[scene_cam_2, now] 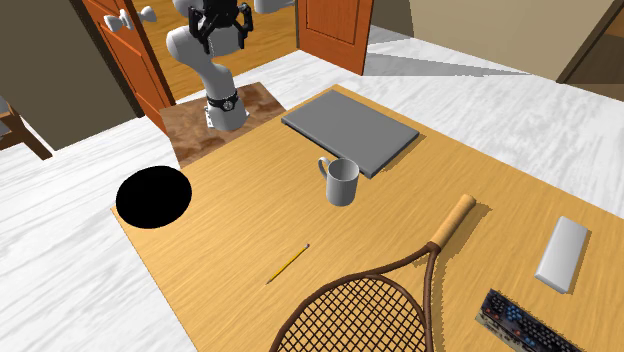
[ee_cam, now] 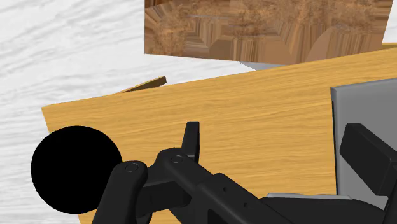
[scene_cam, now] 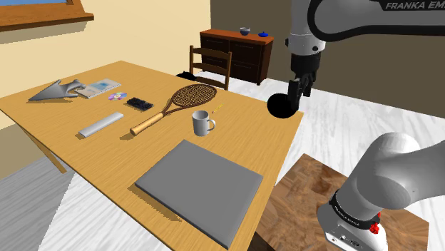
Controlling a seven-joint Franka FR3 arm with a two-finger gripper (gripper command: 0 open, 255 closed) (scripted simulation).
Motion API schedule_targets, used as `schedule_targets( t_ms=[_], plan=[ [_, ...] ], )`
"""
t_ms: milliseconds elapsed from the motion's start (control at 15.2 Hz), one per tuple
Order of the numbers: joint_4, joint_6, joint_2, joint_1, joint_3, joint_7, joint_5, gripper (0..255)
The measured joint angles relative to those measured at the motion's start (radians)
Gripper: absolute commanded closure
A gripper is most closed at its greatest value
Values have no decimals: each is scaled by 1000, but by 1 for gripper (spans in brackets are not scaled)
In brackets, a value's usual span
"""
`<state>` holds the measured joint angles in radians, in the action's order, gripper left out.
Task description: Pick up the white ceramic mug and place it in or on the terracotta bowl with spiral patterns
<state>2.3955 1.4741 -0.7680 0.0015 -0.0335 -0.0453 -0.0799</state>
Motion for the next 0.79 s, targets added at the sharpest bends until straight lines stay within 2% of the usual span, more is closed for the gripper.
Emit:
schedule_targets(
  t_ms=[264, 792],
  plan=[
    [-10, 61, 65, 7, -1, -7, 5, 0],
    [-103, 272, 340, 23, 18, -67, 5, 0]
  ],
)
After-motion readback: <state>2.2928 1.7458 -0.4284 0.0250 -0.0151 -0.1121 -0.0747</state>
